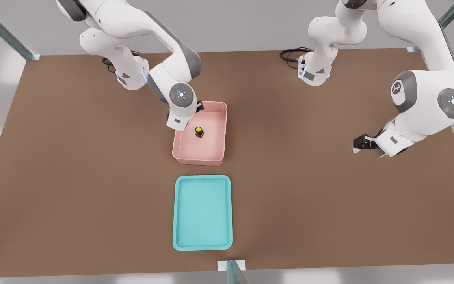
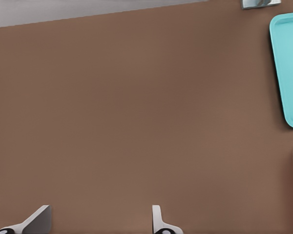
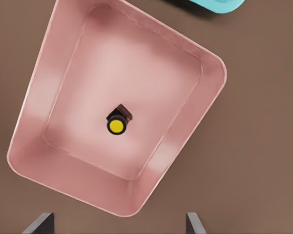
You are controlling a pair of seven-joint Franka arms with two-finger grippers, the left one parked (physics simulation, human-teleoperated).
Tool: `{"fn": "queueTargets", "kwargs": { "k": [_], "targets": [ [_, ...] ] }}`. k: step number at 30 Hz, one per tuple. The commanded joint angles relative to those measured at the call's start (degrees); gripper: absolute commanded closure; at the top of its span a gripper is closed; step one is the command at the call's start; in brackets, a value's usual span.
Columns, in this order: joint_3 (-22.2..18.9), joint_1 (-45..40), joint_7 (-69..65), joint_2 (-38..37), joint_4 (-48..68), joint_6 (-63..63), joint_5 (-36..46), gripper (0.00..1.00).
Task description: The left arm remains still, and the right arm places the button from the box into the tray
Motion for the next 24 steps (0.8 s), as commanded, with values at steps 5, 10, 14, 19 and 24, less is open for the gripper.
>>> {"fn": "queueTargets", "kwargs": {
  "k": [5,10,14,19,24],
  "targets": [
    [0.19,0.65,24.29,1.76,-9.86,32.17,-0.12,0.0],
    [0.19,0.65,23.94,6.42,-11.45,37.18,-0.13,0.0],
    [0.19,1.36,24.03,8.7,-12.59,39.73,-0.04,0.0],
    [0.19,2.15,24.82,8.97,-14.7,41.14,0.58,0.0],
    [0.27,2.32,24.29,8.79,-16.54,40.26,0.49,0.0]
  ]
}}
